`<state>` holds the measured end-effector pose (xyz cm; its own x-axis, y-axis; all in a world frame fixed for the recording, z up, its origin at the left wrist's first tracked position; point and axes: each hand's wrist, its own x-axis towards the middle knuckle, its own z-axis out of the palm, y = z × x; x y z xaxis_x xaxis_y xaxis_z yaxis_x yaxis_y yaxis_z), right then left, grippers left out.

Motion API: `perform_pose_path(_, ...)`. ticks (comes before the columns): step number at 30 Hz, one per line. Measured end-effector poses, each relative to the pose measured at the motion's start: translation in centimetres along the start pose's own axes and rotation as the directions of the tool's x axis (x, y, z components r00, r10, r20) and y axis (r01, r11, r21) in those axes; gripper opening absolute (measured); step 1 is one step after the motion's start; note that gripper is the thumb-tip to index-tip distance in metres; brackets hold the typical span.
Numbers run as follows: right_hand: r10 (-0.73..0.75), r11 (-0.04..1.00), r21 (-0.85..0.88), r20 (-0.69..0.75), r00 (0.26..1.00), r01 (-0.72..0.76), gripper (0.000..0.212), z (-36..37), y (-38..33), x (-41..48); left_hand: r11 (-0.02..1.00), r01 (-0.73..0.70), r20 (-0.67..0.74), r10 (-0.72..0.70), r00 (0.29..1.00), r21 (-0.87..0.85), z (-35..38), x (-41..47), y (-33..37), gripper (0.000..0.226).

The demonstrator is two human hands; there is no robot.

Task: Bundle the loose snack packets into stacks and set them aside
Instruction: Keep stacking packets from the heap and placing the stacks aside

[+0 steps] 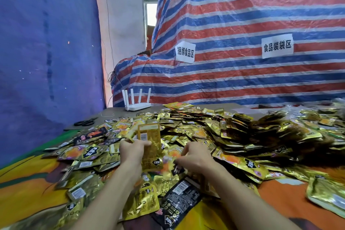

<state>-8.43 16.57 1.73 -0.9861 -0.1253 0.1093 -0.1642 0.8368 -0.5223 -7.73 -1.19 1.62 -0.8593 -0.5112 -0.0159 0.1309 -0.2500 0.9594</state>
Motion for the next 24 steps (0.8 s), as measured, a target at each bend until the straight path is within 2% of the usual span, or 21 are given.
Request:
perform_pose_path(1,0.002,0.994,-0.106,0.021,1.0,0.0,0.023,0.4,-0.1,0.0,1.0,0.015,-0.005,-0.015,1.0,-0.014,-0.1,0.0,0.2,0.044)
perform_pose_path(3,0.022,0.989,-0.15,0.041,0.999,-0.015,0.038,0.9,-0.4,0.0,1.0,0.012,0.005,-0.012,1.0,-0.023,-0.4,0.2,0.3,0.037)
perform_pose_path(6,-0.002,0.998,-0.064,-0.013,1.0,0.001,0.052,1.2,-1.0,0.0,1.0,-0.023,0.008,0.023,1.0,0.005,-0.3,0.1,0.2,0.052)
perform_pose_path(9,-0.046,0.996,0.075,-0.074,0.996,0.051,0.052,1.1,-1.8,-0.4,0.998,-0.052,0.026,0.051,0.998,0.032,0.0,0.1,0.0,0.038)
perform_pose_path(12,-0.072,0.989,0.122,-0.077,0.994,0.081,0.04,0.2,-2.2,-0.7,0.998,-0.056,0.055,0.055,0.997,0.018,0.2,0.0,0.2,0.022)
perform_pose_path(15,-0.101,0.977,0.184,-0.062,0.993,0.111,0.032,-0.7,-1.8,-0.8,0.997,-0.036,0.081,0.042,0.996,-0.072,0.3,-0.2,0.6,0.024)
perform_pose_path(18,-0.093,0.935,0.326,-0.159,0.983,0.141,0.023,-1.6,-1.2,-0.8,0.98,-0.006,0.154,0.037,0.987,-0.197,0.4,-0.6,1.1,0.016)
perform_pose_path(22,-0.014,0.819,0.528,-0.368,0.93,0.222,0.006,-2.5,-0.6,-0.7,0.98,0.024,0.263,0.03,0.964,-0.2,0.6,-1.4,1.3,0.021)
perform_pose_path(24,0.011,0.719,0.642,-0.395,0.919,0.267,0.006,-2.5,-0.8,-0.9,0.978,0.047,0.322,0.021,0.946,-0.201,0.6,-1.9,1.4,0.022)
